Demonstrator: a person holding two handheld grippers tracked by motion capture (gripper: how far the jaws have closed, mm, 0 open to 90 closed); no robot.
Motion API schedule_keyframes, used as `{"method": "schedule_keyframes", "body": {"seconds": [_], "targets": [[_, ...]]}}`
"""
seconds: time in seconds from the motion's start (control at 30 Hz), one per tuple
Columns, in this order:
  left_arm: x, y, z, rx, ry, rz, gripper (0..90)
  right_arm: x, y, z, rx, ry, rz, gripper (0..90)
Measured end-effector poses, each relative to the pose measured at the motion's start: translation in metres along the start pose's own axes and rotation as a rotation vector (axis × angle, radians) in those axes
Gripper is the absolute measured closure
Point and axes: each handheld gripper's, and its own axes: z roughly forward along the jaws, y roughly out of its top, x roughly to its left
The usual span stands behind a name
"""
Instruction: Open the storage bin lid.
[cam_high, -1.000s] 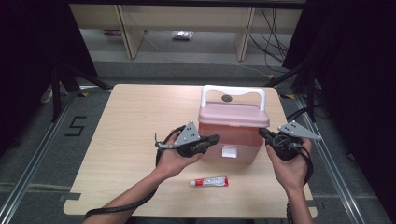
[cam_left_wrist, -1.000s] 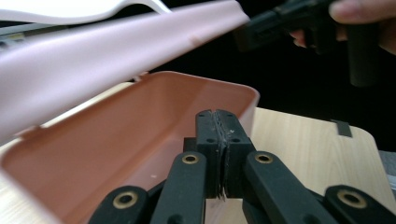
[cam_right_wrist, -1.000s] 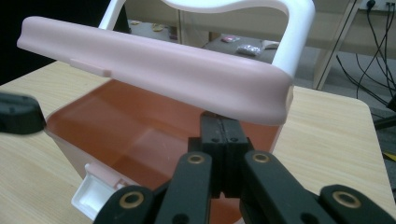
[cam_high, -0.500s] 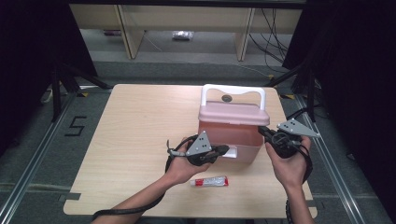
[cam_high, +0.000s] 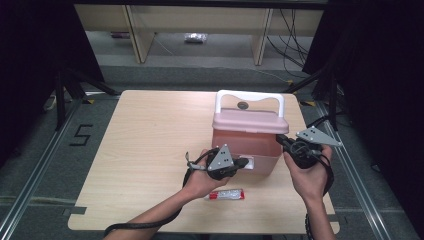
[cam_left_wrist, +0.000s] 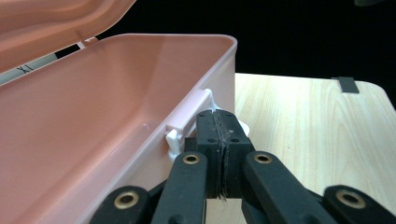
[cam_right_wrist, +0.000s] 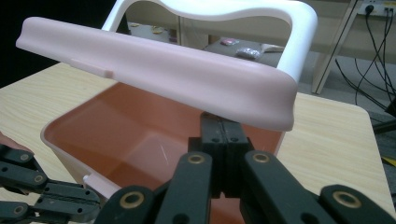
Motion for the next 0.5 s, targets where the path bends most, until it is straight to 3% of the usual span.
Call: {"method": "schedule_keyframes", "body": {"seconds": [0.27, 0.37, 0.4, 0.43, 0.5], "targets": [[-0.001, -0.0004, 0.0009, 0.002, 0.008, 0.014, 89.1, 0.0001, 0.0023, 0.0003, -0.018, -0.008, 0.001, 90.0], [-0.0009, -0.0011, 0.001, 0.0, 0.007, 0.012, 89.1, -0.0021, 0.0039, 0.0003, -0.026, -0.014, -0.025, 90.0], [-0.0009, -0.0015, 0.0009, 0.001, 0.007, 0.015, 89.2, 0.0006, 0.004, 0.0004, -0.022, -0.01, 0.014, 90.0], [-0.001, -0.0017, 0.001, -0.001, 0.007, 0.014, 89.2, -0.0013, 0.0052, 0.0004, -0.025, -0.01, -0.008, 90.0], [-0.0012, -0.0015, 0.0007, 0.004, 0.006, 0.014, 89.2, -0.0007, 0.0064, 0.001, -0.03, -0.012, -0.003, 90.0]]}}
